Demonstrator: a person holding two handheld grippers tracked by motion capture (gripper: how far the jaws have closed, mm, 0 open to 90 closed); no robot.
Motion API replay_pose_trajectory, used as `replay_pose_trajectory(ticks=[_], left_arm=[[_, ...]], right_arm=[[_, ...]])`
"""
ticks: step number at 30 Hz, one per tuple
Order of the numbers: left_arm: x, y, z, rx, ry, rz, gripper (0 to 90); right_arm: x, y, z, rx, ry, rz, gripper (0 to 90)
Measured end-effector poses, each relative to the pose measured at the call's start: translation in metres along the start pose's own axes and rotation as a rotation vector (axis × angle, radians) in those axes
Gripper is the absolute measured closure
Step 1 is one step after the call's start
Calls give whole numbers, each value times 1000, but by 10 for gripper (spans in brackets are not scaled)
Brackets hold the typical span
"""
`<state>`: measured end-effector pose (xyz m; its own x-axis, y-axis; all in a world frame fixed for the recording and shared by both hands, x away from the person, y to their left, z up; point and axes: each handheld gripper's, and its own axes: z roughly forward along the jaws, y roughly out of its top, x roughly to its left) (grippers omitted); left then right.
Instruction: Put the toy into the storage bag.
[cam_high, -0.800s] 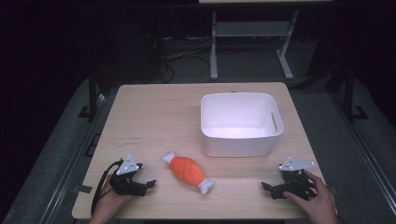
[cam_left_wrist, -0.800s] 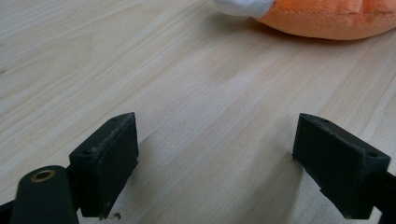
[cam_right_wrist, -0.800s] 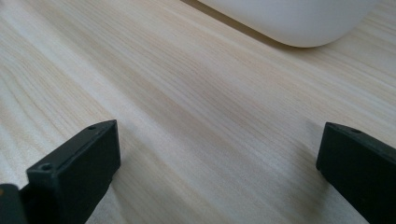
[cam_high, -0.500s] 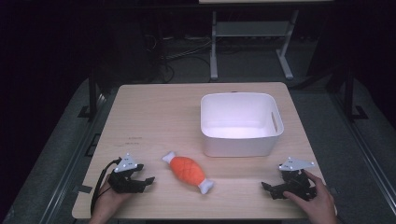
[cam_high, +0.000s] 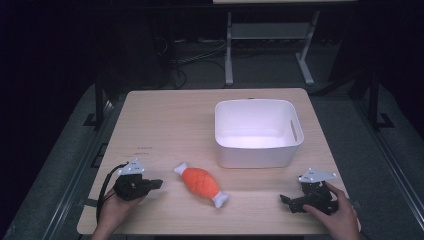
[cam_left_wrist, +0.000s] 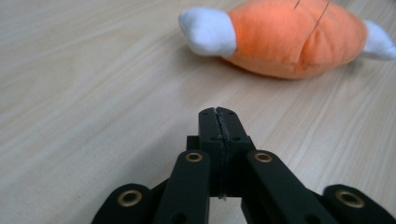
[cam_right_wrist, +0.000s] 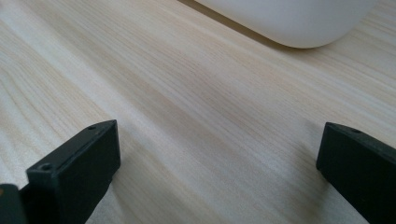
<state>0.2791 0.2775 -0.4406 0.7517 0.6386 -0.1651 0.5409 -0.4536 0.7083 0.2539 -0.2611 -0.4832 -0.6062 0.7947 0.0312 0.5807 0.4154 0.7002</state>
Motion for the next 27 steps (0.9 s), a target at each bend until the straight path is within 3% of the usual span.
replay_pose_trajectory(ticks=[10, 27], left_arm=[[7, 22, 0, -4, -46, 23, 895], [12, 59, 15, 8, -58, 85, 896]], right_arm=[[0, 0, 0, 0, 0, 0, 0], [0, 0, 0, 0, 0, 0, 0]])
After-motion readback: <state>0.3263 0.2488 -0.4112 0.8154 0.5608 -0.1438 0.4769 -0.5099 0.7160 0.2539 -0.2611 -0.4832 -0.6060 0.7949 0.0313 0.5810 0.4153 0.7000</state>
